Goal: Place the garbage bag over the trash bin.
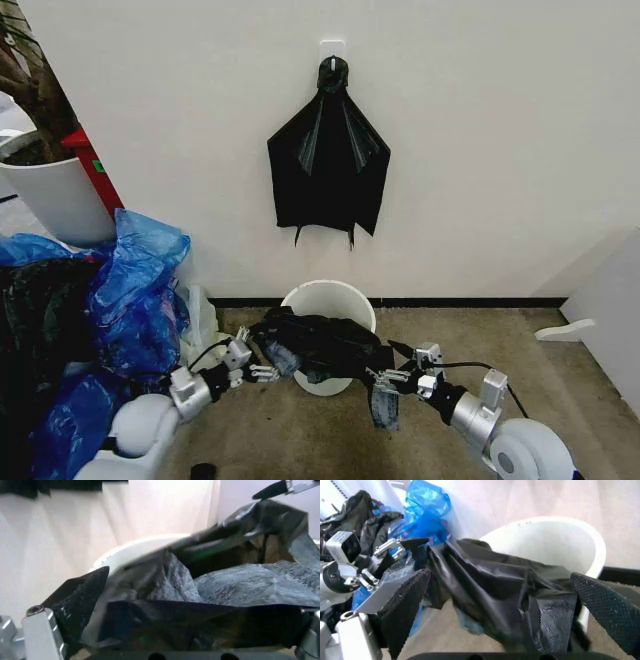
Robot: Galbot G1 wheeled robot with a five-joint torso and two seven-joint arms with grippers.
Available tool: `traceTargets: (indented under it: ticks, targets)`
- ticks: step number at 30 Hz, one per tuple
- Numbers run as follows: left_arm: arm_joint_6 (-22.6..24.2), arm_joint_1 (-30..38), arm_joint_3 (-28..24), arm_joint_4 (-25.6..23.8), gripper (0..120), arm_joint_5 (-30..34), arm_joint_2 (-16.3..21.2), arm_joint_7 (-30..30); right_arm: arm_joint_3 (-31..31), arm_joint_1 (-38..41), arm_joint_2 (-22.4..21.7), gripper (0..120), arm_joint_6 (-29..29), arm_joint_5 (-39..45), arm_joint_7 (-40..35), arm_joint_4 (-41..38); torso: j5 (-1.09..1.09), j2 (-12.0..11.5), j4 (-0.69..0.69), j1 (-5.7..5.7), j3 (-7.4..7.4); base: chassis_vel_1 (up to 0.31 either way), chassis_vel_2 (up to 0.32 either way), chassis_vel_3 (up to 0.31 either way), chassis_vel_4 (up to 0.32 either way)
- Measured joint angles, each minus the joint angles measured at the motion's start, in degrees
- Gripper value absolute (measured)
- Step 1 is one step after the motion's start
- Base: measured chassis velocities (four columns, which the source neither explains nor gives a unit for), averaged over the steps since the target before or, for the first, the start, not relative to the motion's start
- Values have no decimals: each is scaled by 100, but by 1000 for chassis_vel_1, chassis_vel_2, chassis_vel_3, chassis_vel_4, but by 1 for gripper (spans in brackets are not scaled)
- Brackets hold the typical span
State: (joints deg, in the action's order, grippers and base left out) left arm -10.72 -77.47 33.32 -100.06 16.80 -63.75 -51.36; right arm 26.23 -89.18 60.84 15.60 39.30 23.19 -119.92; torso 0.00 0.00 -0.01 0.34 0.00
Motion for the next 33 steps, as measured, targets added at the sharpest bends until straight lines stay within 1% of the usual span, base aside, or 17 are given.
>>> traceTargets:
  ticks: [2, 5, 8, 10, 13, 14, 18, 20, 23, 25, 26, 27, 28, 29, 31, 33]
  targets:
    - [-10, 4, 82, -8, 100, 163, 35, -75, -18, -1, 15, 100, 0, 8, -63, -76, 0, 0, 0, 0, 0, 0, 0, 0, 0]
    - [-47, 79, -23, 127, 100, 315, 45, 90, -98, 129, 55, 100, -5, -13, -183, -37, -1, 0, 0, 0, 0, 0, 0, 0, 0]
    - [-43, 96, -37, 135, 100, 356, 30, 8, -120, 156, 67, 100, -5, -20, -236, -30, -1, 0, 0, 0, 1, 0, 0, 0, 0]
    - [11, 84, -25, 107, 100, 459, 33, -306, -131, 160, 69, 100, -2, -13, -389, -45, 0, 0, -1, 0, 1, 0, 0, 0, 0]
    - [2, 49, 120, 105, 100, 408, 51, -846, -115, 188, 96, 100, -2, -3, -587, -16, -1, 0, -1, 0, 0, 0, 0, 0, 0]
    - [2, 49, 120, 105, 100, 408, 51, -846, -115, 188, 96, 100, -2, -3, -587, -16, -1, 0, -1, 0, 0, 0, 0, 0, 0]
    - [-106, 81, 437, 176, 100, 212, 99, -1606, -117, 280, 138, 100, -15, 15, -776, 92, 0, 0, 0, 0, 1, 0, 0, 0, 0]
    - [-113, 115, 466, 203, 100, 227, 130, -1631, -150, 311, 163, 100, -25, 16, -826, 120, 0, 0, 0, 0, 1, 0, 0, 0, 0]
    - [-98, 146, 452, 234, 100, 302, 170, -1429, -191, 330, 182, 100, -33, 16, -864, 130, 1, 0, -1, 0, 0, 0, 0, 0, 0]
    - [-67, 139, 319, 289, 100, 444, 188, -418, -252, 347, 217, 100, -38, 9, -889, 132, 0, 0, -1, 0, 1, 0, 0, 0, 0]
    - [-72, 118, 257, 323, 100, 529, 143, 281, -279, 349, 234, 100, -38, 5, -914, 126, 0, 0, -2, 0, 0, 0, 0, 0, 0]
    - [-68, 89, 246, 326, 100, 556, 112, 659, -294, 349, 243, 100, -39, 4, -935, 118, -1, 0, -2, 0, 1, 0, 0, 0, 0]
    - [-50, 66, 253, 317, 100, 533, 89, 870, -301, 349, 250, 100, -39, 3, -948, 112, -1, 0, -2, 0, 1, 0, 0, 0, 0]
    - [-27, 38, 285, 303, 100, 494, 67, 1023, -302, 347, 254, 100, -41, 2, -958, 106, -1, 0, -1, 0, 0, 0, 0, 0, 0]
    - [-24, 13, 335, 303, 100, 473, 64, 1053, -301, 344, 254, 100, -40, 3, -964, 103, -1, 0, 0, 0, 1, 0, 0, 0, 0]
    - [-63, -58, 506, 397, 100, 412, 112, 863, -281, 338, 250, 100, -41, 10, -984, 105, 0, 0, -1, 0, 0, 0, 0, 0, 0]
